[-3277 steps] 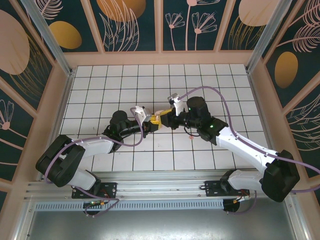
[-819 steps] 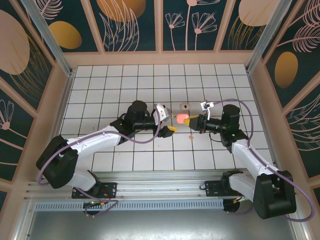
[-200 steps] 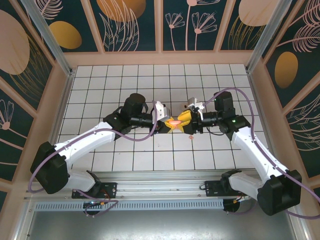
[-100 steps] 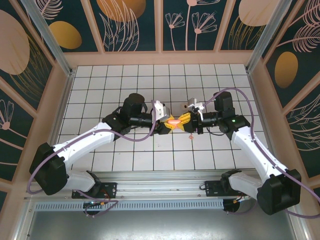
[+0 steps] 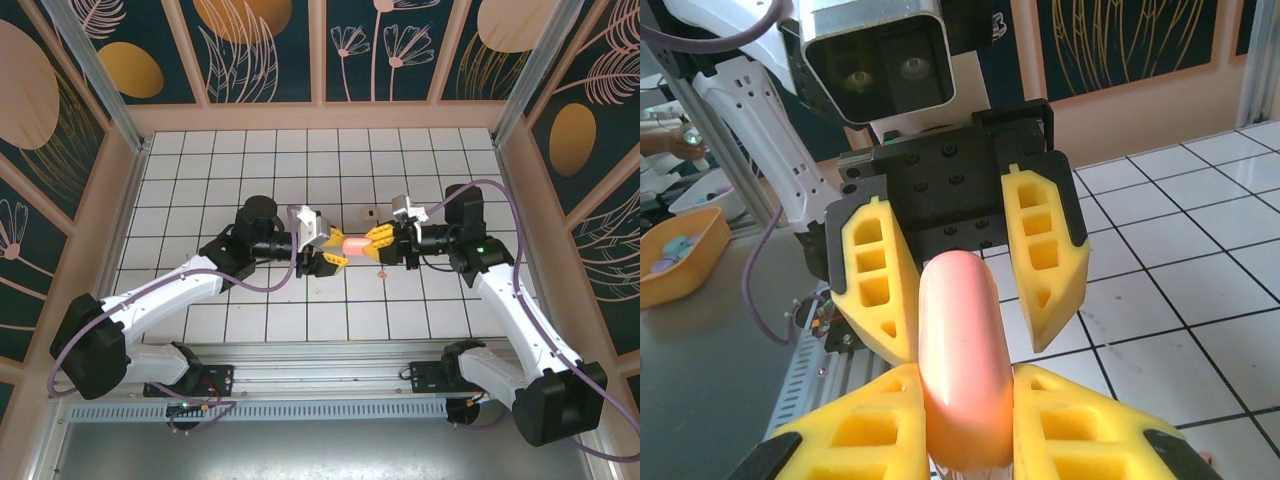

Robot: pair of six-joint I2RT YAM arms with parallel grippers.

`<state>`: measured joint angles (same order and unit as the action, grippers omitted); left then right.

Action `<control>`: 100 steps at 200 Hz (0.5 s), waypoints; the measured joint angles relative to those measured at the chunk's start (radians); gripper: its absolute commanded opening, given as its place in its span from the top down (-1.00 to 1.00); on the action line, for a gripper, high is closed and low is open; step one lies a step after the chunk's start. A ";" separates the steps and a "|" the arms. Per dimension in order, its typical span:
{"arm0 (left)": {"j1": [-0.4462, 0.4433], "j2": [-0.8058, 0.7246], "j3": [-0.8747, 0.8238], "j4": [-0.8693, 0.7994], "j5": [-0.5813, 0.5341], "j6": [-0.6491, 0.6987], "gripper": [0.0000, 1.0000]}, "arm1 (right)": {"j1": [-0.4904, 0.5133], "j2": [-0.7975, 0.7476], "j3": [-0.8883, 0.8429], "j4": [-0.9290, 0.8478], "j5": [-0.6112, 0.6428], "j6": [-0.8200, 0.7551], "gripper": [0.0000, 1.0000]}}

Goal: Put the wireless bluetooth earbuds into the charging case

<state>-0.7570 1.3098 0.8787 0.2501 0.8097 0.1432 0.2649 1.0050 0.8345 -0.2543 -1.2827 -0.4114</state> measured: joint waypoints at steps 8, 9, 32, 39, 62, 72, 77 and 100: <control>0.000 0.002 0.000 0.011 0.012 -0.009 0.09 | 0.000 0.002 0.000 0.004 -0.003 0.002 0.61; 0.000 0.002 0.000 0.012 0.013 -0.010 0.09 | 0.000 0.002 0.000 0.004 -0.003 0.002 0.62; 0.000 0.011 0.000 0.046 0.044 -0.038 0.17 | 0.003 0.008 0.000 0.018 -0.008 0.003 0.61; 0.000 0.014 0.000 0.050 0.050 -0.044 0.19 | 0.005 0.010 0.000 0.021 -0.010 0.003 0.61; 0.000 0.025 0.000 0.061 0.066 -0.057 0.24 | 0.009 0.013 0.000 0.027 -0.011 0.007 0.61; 0.002 0.027 0.000 0.064 0.072 -0.065 0.28 | 0.011 0.013 0.000 0.031 -0.013 0.007 0.61; 0.003 0.028 0.000 0.065 0.074 -0.066 0.28 | 0.012 0.013 0.000 0.031 -0.014 0.009 0.61; 0.005 0.032 0.002 0.066 0.079 -0.071 0.27 | 0.014 0.013 0.000 0.036 -0.018 0.010 0.61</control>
<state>-0.7525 1.3415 0.8810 0.3161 0.8890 0.0723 0.2794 1.0183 0.8345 -0.2184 -1.3006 -0.4011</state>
